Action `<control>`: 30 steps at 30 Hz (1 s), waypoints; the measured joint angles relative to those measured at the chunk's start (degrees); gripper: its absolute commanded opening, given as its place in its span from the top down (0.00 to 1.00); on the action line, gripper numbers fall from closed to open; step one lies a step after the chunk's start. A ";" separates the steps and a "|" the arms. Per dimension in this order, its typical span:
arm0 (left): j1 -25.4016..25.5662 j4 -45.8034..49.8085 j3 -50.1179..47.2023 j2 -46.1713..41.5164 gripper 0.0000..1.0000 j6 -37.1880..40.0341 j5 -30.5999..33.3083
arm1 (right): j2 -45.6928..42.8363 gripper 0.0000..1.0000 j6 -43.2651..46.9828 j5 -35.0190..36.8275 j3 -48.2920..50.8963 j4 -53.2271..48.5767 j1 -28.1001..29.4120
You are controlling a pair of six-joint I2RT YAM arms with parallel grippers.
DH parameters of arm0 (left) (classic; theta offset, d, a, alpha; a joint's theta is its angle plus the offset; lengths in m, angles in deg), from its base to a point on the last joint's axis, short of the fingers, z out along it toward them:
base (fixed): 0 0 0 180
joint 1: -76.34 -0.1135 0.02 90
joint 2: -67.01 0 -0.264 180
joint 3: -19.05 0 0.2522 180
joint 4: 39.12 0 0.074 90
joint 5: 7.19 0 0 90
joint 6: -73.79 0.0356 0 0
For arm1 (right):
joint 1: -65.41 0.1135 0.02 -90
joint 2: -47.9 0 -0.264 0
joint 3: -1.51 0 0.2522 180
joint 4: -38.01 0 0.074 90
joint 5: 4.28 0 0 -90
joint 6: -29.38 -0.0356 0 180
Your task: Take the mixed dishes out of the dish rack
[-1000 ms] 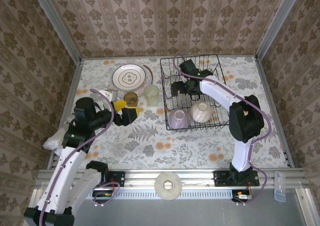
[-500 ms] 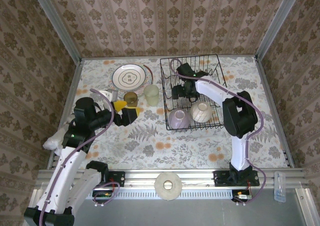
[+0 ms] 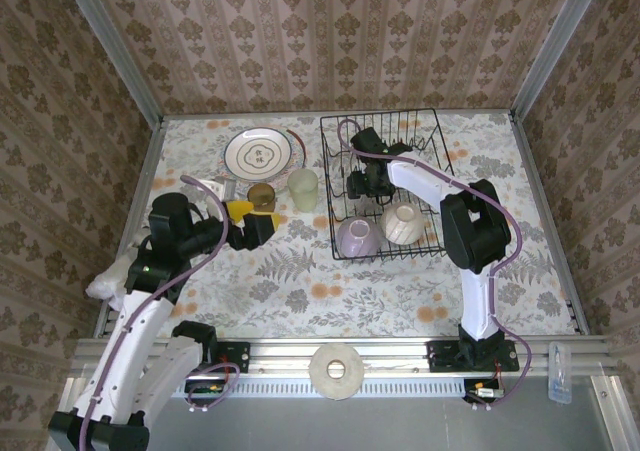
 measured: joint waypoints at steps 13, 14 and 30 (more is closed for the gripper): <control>-0.31 -7.48 -4.17 -1.07 0.00 -4.98 -2.14 | -15.30 0.67 -0.85 -11.58 7.10 4.33 -4.66; -0.26 -8.83 -4.76 -1.01 0.00 -5.90 -2.40 | -17.16 0.68 -1.40 -13.84 8.35 5.49 -5.70; 17.62 -38.40 -14.38 13.49 0.01 -12.22 3.63 | -34.40 0.73 -23.08 -45.38 38.25 36.24 -17.42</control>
